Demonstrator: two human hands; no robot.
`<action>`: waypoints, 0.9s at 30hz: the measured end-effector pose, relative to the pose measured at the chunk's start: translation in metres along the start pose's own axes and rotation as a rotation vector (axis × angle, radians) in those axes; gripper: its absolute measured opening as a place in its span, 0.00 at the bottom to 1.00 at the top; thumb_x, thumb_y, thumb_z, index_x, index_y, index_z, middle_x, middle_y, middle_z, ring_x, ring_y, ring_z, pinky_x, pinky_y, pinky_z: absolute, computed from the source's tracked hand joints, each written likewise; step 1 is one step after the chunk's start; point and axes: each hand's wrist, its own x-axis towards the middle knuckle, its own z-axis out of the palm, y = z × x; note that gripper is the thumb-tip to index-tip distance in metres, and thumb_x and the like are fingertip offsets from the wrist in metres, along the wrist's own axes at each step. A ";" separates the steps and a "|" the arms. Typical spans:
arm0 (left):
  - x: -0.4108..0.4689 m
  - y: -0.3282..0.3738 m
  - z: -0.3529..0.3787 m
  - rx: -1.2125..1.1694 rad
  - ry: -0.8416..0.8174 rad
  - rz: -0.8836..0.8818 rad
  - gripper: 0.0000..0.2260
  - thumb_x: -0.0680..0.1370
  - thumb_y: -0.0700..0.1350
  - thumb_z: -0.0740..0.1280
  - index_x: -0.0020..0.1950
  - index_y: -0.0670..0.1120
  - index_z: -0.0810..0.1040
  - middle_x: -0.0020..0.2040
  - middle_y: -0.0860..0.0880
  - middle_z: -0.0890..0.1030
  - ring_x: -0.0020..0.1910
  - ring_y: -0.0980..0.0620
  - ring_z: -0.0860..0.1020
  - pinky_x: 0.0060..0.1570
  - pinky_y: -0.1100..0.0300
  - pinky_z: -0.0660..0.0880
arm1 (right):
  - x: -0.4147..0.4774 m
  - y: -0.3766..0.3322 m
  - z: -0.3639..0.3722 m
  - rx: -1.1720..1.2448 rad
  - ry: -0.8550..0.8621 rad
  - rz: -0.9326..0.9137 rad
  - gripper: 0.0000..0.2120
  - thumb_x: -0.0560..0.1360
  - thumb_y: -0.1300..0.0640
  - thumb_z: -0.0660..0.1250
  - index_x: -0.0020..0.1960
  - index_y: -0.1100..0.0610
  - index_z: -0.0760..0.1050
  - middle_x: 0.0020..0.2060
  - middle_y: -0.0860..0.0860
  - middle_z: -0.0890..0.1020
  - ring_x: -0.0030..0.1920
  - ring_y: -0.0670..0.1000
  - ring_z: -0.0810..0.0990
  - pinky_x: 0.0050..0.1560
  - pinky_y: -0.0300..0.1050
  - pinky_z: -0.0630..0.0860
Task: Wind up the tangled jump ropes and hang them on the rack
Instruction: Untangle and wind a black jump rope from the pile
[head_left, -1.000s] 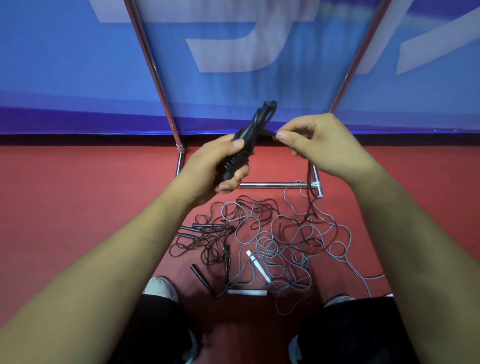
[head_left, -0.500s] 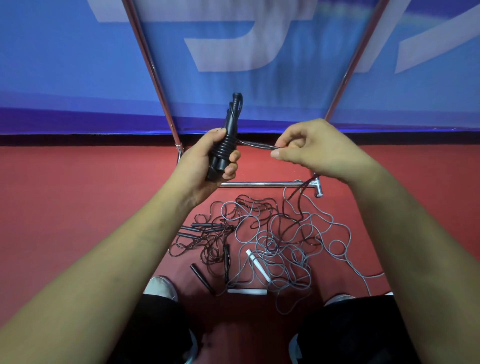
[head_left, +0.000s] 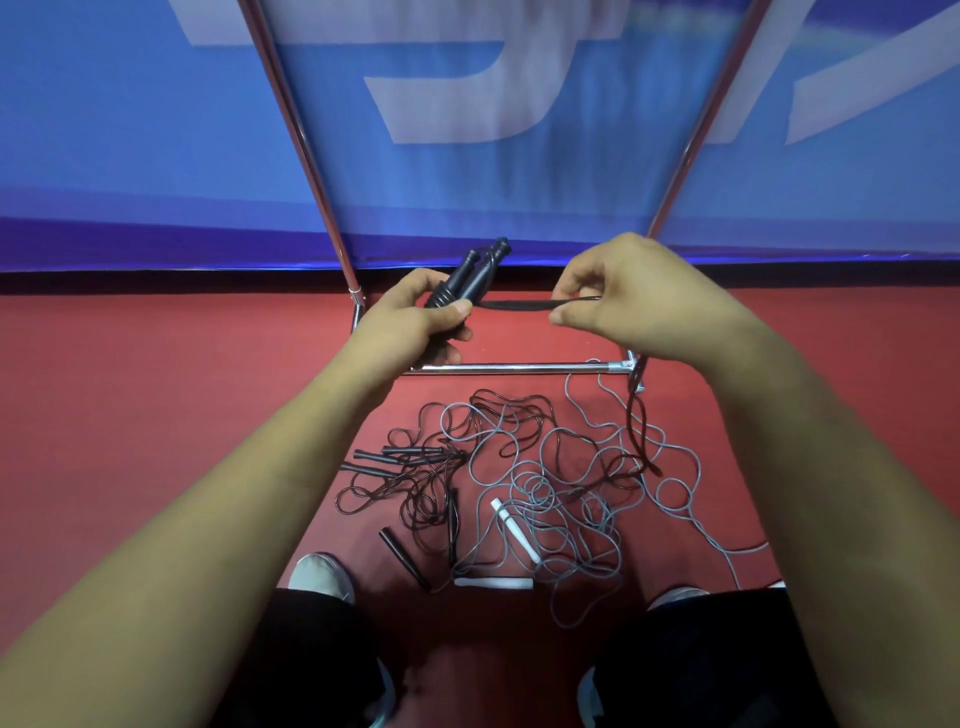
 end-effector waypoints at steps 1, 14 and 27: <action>0.000 -0.001 0.001 0.054 0.018 -0.001 0.05 0.80 0.41 0.69 0.53 0.48 0.76 0.38 0.47 0.83 0.29 0.49 0.78 0.35 0.59 0.75 | 0.000 -0.001 0.001 0.003 0.007 -0.017 0.05 0.73 0.54 0.75 0.39 0.53 0.81 0.28 0.44 0.76 0.30 0.36 0.73 0.31 0.29 0.64; -0.016 -0.002 0.011 0.823 -0.292 0.210 0.23 0.64 0.72 0.70 0.47 0.56 0.77 0.35 0.52 0.76 0.35 0.53 0.74 0.39 0.52 0.73 | 0.000 -0.013 0.010 0.119 0.075 -0.091 0.03 0.68 0.53 0.78 0.40 0.51 0.85 0.34 0.46 0.85 0.41 0.45 0.82 0.47 0.49 0.77; -0.023 0.008 0.012 0.018 -0.454 0.284 0.11 0.75 0.52 0.67 0.49 0.45 0.75 0.31 0.44 0.74 0.23 0.50 0.67 0.24 0.64 0.63 | 0.007 0.009 0.010 0.429 0.109 -0.010 0.03 0.74 0.63 0.73 0.46 0.57 0.82 0.29 0.50 0.79 0.28 0.47 0.72 0.33 0.40 0.71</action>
